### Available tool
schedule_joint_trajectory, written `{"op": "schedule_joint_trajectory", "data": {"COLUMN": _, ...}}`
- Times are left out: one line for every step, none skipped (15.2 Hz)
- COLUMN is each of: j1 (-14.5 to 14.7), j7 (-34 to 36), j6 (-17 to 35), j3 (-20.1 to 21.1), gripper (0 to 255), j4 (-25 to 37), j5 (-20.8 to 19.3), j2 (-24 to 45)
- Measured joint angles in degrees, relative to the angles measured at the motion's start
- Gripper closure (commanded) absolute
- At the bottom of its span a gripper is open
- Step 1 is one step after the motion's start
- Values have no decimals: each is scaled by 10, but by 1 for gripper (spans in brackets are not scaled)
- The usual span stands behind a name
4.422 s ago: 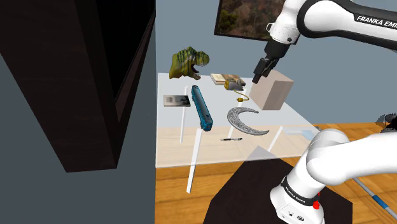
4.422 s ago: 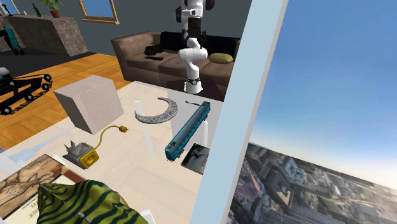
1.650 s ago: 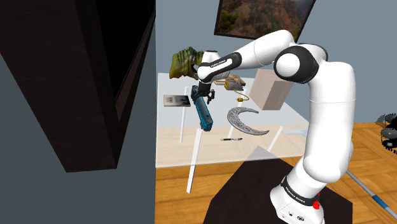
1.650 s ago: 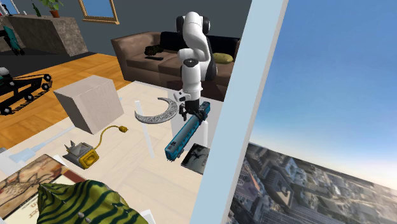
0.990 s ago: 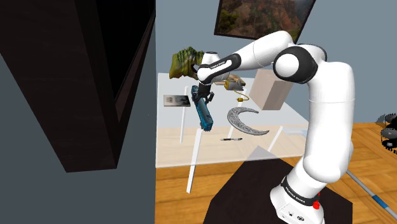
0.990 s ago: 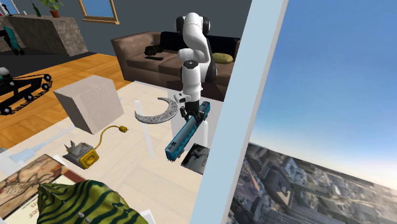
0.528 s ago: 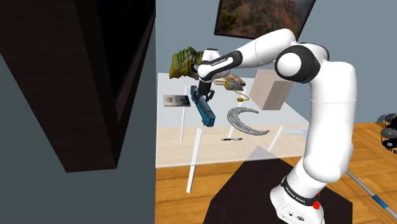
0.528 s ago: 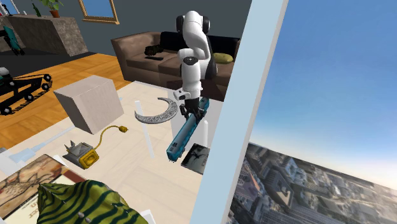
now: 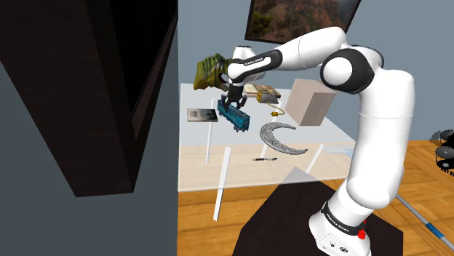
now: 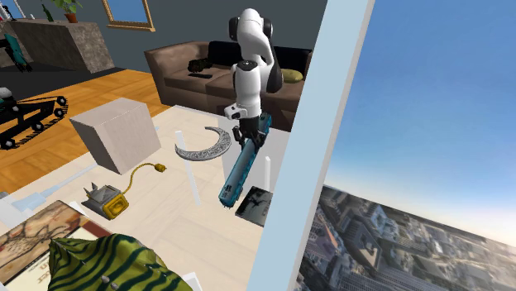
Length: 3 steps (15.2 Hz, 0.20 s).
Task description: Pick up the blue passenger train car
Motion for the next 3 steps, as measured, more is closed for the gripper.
{"op": "schedule_joint_trajectory", "data": {"j1": 0, "j7": 0, "j6": -5, "j3": 0, "gripper": 255, "j4": 1, "j5": 0, "j2": -4}}
{"op": "schedule_joint_trajectory", "data": {"j1": 0, "j7": 0, "j6": -13, "j3": 0, "gripper": 255, "j4": 7, "j5": -1, "j2": -6}}
{"op": "schedule_joint_trajectory", "data": {"j1": 0, "j7": 0, "j6": -17, "j3": 0, "gripper": 255, "j4": 9, "j5": -1, "j2": -8}}
